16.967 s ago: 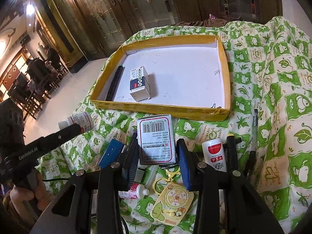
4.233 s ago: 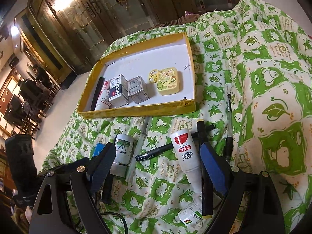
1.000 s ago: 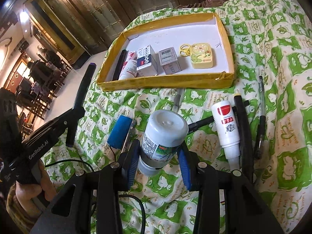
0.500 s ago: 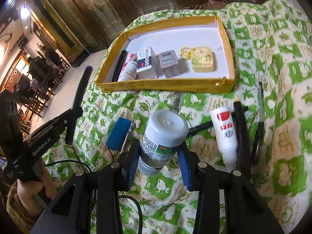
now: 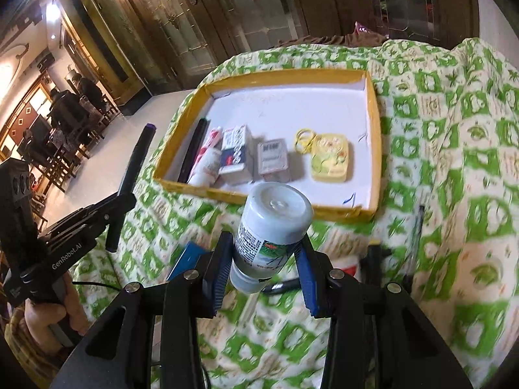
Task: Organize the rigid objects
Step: 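Lift the marker and bottle and carry both over the tray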
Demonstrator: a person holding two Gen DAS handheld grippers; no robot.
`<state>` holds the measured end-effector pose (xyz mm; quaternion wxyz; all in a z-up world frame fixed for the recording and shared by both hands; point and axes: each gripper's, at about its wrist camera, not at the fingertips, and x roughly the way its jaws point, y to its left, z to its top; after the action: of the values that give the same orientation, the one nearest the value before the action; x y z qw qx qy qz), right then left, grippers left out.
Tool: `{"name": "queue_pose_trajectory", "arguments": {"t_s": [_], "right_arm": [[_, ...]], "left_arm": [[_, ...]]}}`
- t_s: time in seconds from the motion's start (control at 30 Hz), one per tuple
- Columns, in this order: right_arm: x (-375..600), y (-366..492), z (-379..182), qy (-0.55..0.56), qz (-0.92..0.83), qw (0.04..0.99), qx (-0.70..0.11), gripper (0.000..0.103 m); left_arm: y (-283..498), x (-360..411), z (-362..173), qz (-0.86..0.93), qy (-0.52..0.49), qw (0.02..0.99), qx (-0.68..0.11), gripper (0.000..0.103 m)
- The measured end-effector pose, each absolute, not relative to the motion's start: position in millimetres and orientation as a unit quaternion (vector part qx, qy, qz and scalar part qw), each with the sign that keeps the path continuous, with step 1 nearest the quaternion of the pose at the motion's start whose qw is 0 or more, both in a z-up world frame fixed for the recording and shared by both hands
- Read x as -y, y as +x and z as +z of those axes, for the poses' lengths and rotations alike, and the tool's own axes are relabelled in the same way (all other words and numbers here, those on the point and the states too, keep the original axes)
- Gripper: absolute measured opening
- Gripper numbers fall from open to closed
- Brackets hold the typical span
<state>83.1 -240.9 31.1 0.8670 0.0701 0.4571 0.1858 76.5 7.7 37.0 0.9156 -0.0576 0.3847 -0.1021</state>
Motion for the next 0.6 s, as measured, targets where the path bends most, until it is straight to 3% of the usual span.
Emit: {"name": "queue_pose_trajectory", "arguments": {"t_s": [0.6], "right_arm": [[254, 140, 35, 0.108, 0.180, 0.872, -0.443, 0.035]], "left_arm": [[141, -17, 39, -0.092, -0.059, 0.914, -0.390, 0.014]]}}
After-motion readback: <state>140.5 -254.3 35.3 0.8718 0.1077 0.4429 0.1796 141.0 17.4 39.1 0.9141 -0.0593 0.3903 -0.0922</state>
